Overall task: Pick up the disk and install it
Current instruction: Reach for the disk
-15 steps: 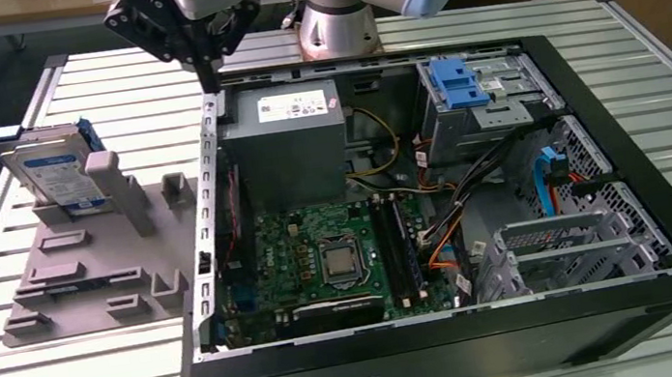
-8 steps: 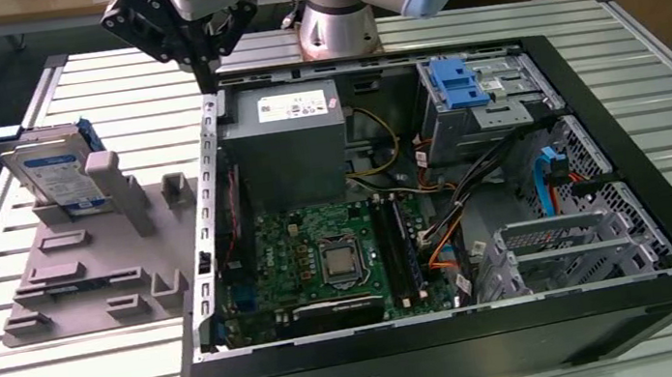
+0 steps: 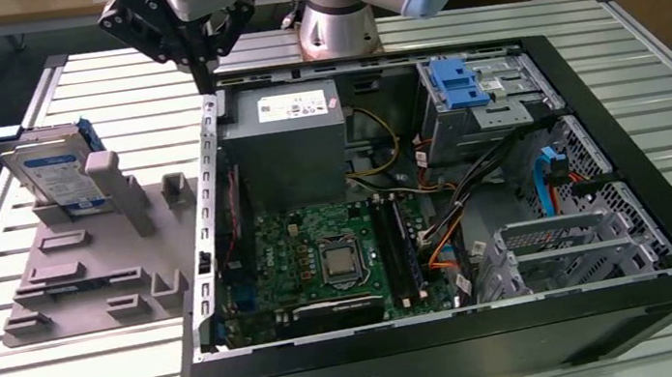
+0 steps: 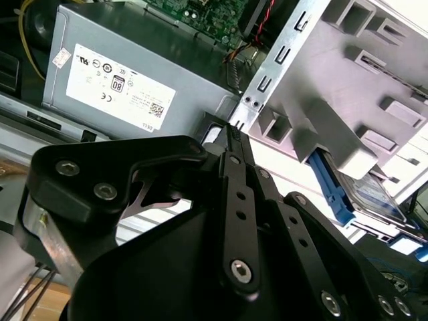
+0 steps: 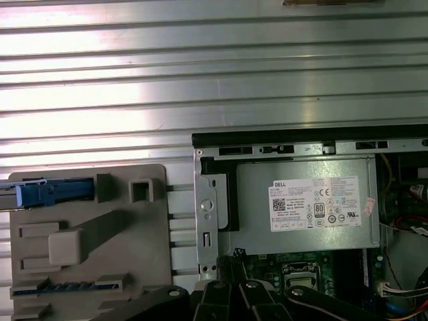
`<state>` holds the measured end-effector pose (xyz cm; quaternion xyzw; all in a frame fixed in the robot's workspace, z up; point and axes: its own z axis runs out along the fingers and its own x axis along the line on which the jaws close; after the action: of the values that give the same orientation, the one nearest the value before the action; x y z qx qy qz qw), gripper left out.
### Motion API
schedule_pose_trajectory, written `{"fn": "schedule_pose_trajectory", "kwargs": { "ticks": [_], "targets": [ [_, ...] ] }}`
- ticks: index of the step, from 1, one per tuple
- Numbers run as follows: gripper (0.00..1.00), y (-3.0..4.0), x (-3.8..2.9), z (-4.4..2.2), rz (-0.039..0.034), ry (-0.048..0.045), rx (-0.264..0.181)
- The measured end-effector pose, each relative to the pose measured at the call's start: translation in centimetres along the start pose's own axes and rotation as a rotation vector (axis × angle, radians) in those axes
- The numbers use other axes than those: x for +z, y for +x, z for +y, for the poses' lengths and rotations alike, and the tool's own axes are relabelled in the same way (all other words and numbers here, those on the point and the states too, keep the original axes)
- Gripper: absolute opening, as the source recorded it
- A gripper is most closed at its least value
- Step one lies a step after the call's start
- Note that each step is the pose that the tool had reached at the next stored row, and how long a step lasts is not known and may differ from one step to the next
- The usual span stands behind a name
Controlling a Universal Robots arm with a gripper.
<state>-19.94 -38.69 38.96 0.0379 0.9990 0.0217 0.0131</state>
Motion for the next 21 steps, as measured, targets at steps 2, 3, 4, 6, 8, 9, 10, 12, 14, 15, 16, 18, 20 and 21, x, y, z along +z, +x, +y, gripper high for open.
{"fn": "schedule_pose_trajectory", "kwargs": {
  "ticks": [2,3,4,6,8,9,10,12,14,15,16,18,20,21],
  "targets": [
    [0.11,0.06,0.0,0.0,0.0,0.0,0.0],
    [0.11,0.09,0.0,-0.01,0.0,0.0,0.0],
    [0.11,0.11,0.0,-0.01,0.0,0.0,0.0],
    [0.11,0.17,0.01,-0.01,0.0,0.0,0.0],
    [0.11,0.22,0.01,-0.02,0.0,0.0,0.0],
    [0.11,0.24,0.01,-0.02,0.0,0.0,0.0],
    [0.11,0.26,0.01,-0.02,0.0,0.0,0.0],
    [0.11,0.3,0.02,-0.02,0.0,0.0,0.0],
    [0.11,0.34,0.02,-0.03,0.0,0.0,0.0],
    [0.11,0.36,0.02,-0.03,0.0001,0.0,0.0],
    [0.11,0.38,0.02,-0.03,0.0,0.0,0.0],
    [0.11,0.42,0.03,-0.03,0.0,0.0,0.0],
    [0.11,0.53,0.04,-0.04,0.0,0.0,0.0],
    [0.11,0.54,0.05,-0.04,0.0,0.0,0.0]
  ]
}}
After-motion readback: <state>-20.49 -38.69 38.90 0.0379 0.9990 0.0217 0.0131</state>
